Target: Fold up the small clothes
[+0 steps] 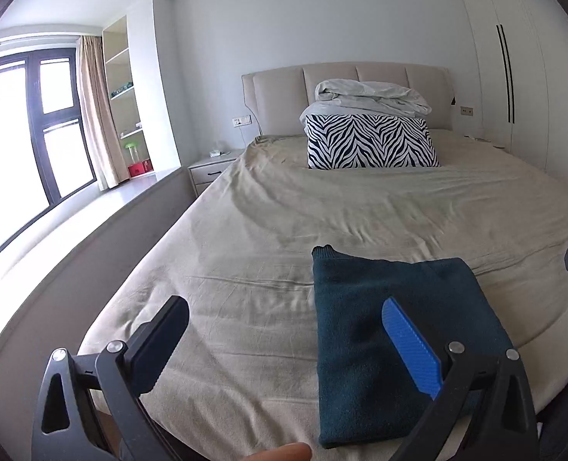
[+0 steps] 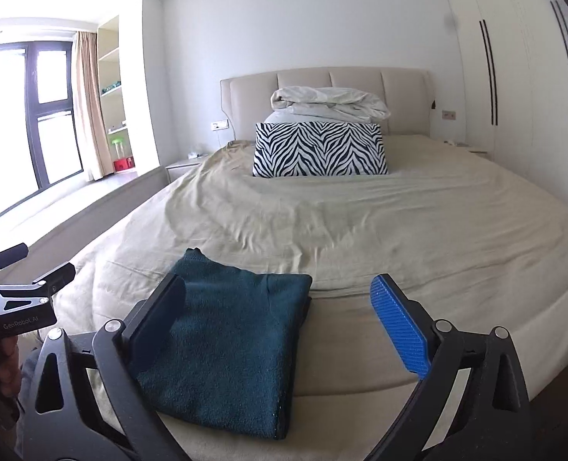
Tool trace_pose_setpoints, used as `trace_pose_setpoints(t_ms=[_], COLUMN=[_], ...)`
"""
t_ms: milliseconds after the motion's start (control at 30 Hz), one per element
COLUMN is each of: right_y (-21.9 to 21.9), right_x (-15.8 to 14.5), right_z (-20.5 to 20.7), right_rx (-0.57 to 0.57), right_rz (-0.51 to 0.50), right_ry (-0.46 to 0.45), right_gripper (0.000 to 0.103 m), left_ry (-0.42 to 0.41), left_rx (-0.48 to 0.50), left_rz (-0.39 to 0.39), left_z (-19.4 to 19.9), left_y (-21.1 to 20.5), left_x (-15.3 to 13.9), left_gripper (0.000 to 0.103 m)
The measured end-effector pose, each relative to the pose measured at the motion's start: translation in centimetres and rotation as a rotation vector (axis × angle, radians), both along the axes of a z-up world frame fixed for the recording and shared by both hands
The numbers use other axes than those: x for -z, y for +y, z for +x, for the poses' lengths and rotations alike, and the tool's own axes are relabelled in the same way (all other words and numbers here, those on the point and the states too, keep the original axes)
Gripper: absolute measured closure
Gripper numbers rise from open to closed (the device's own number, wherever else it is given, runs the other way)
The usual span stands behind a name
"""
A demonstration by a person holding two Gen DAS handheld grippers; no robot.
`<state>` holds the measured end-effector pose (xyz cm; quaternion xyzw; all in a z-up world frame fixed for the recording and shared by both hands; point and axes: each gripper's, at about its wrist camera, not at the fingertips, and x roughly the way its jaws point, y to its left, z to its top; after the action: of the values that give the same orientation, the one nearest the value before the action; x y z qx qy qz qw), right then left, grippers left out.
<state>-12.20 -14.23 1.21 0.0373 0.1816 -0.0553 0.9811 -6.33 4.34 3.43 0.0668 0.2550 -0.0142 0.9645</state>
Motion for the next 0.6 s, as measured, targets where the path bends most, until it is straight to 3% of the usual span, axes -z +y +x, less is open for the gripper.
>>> trace_pose_setpoints(t_ms=[167,367,600], right_y=[1.6,1.9,1.0], right_x=[-0.8,2.9,6.9], right_z=[-0.9,0.6,1.7], right_rx=[-0.032,0.006,0.055], right_rz=[0.021,0.054,0.123], right_ry=[0.09,0.3,0.407], right_gripper=[0.004,0.004,0.004], left_ry=[0.096,0.183,0.256], left_rx=[0.018,0.039,0.051], left_rz=[-0.037,-0.092,-0.098], left_z=[0.5,0.9,1.2], left_y=[-0.5,-1.1,-1.4], left_x=[2.1,4.4,7.0], left_gripper=[0.0,0.0,0.0])
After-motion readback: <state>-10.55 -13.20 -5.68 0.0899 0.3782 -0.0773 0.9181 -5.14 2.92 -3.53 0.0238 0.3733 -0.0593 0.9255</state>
